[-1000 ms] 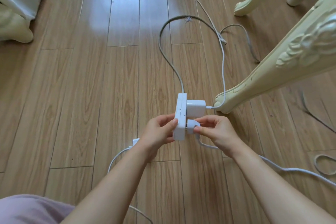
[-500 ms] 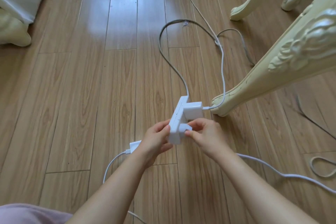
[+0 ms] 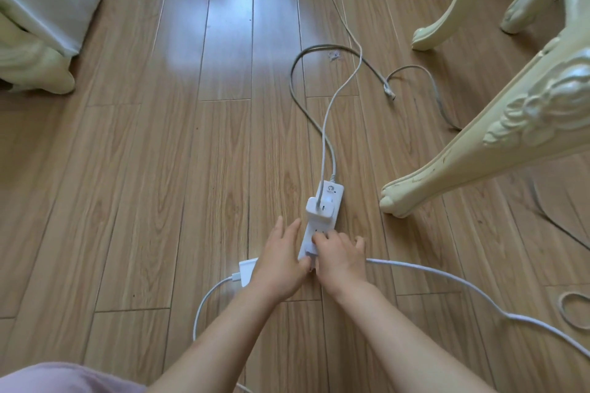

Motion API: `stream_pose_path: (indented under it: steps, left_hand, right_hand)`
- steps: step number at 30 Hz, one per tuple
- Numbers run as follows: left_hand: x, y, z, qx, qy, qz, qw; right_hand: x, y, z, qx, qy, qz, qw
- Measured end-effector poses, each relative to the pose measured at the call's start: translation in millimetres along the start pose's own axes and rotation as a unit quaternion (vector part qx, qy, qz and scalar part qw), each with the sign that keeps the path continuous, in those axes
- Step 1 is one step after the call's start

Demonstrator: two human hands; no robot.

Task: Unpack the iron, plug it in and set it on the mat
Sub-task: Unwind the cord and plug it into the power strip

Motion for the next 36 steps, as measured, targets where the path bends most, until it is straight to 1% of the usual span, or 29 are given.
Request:
stream_pose_path:
  steps: [4,7,9,16,18,21,23,25,29,32,36]
  left_hand:
    - [18,14,-17,-0.008,-0.021,0.009,1.000]
    - [49,41,-49,-0.022,-0.024,0.010,0.999]
    - [76,62,-77,-0.040,-0.036,0.006,0.999]
    - [210,153,-184,-0.099,-0.072,0.012,0.992]
    - [248,177,-206,-0.121,-0.076,0.010,0.990]
    - [317,224,-248,-0.170,-0.104,0.004,0.980]
    - [355,244,-264,-0.195,-0.117,-0.001,0.974]
    - [398,268,-288,-0.235,-0.148,0.000,0.961]
    - [477,296,-326,-0.279,-0.195,0.013,0.940]
    - [525,311,-357,-0.307,-0.248,0.002,0.919]
    - [590,320,-401,-0.349,-0.338,-0.010,0.874]
  right_hand:
    - [20,21,-2,-0.025,-0.003,-0.009,1.000]
    - [47,69,-1,-0.025,-0.011,-0.037,0.999]
    - [68,107,3,-0.019,-0.015,-0.039,0.999]
    - [170,273,41,-0.036,-0.026,-0.044,0.998]
    - [202,318,51,-0.043,-0.037,-0.061,0.997]
    - [265,397,68,-0.056,-0.056,-0.082,0.994]
    - [301,434,79,-0.067,-0.069,-0.097,0.991]
    - [345,479,91,-0.070,-0.089,-0.109,0.988]
    - [417,538,110,-0.088,-0.139,-0.143,0.976]
    - [463,576,119,-0.106,-0.181,-0.174,0.962]
    - [538,617,119,-0.116,-0.242,-0.230,0.935]
Point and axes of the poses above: each hand's wrist, its own x-axis away from the middle knuckle, its own y-axis out of the back of the hand, z = x × y, the point moved 4 cm from there along -x, towards the middle knuckle, and after that the axes turned 10 degrees about y, right-handed, at the moved point
